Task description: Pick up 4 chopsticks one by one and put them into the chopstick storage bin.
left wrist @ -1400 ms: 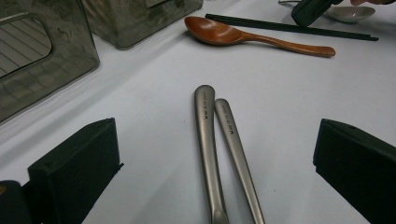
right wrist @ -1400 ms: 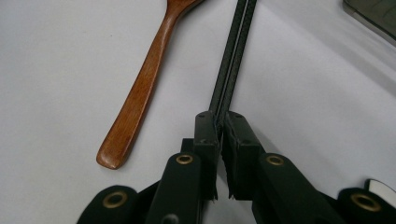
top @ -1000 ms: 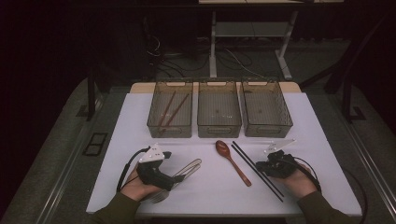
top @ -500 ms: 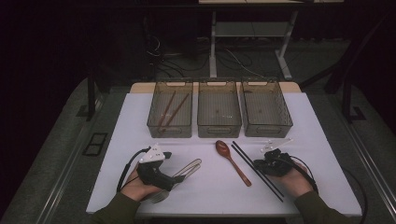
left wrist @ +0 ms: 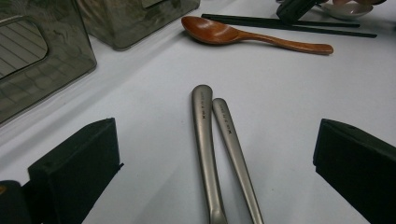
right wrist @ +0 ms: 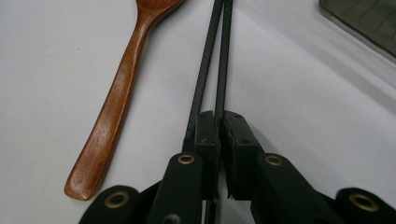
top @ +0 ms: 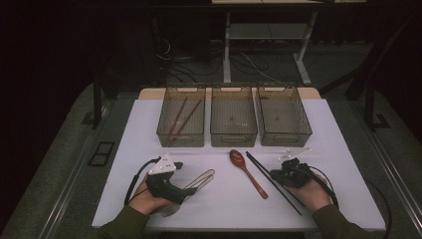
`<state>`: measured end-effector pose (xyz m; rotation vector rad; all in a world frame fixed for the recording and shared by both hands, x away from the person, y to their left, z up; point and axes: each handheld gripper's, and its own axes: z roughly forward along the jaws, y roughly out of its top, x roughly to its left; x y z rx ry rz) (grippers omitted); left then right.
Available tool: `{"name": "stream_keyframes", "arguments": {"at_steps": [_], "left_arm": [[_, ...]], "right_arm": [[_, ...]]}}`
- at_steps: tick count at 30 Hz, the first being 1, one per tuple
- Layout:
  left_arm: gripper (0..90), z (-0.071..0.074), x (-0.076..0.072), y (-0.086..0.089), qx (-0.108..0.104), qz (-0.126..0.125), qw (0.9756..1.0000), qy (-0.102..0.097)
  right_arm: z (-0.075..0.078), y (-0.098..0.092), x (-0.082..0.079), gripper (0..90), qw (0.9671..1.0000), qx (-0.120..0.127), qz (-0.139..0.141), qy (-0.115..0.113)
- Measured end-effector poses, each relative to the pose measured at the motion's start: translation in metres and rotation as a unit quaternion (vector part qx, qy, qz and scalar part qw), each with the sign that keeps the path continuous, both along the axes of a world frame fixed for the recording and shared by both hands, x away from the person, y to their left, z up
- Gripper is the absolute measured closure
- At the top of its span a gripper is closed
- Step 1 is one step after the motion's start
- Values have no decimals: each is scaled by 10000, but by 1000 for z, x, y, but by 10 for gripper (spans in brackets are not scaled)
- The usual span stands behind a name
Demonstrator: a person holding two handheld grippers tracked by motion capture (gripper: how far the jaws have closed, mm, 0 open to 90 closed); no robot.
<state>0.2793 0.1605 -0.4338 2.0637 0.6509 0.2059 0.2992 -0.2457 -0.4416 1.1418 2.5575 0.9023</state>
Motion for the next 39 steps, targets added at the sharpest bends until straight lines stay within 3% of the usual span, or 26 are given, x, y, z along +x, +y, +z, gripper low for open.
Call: {"name": "stream_keyframes", "arguments": {"at_steps": [16, 22, 30, 39], "left_arm": [[0, 0, 0, 0, -35, 0, 10000, 11], [0, 0, 0, -1, -29, -20, 10000, 14], [0, 0, -1, 0, -42, -15, 10000, -15], [0, 1, -1, 2, 48, -24, 10000, -29]], "right_arm": [[0, 2, 0, 856, 9999, -17, -95, -108], [3, -2, 2, 857, 9994, 267, -205, -5], [11, -3, 6, 857, 9977, 667, -126, 1], [20, 5, 9, 857, 9970, 769, 80, -92]]}}
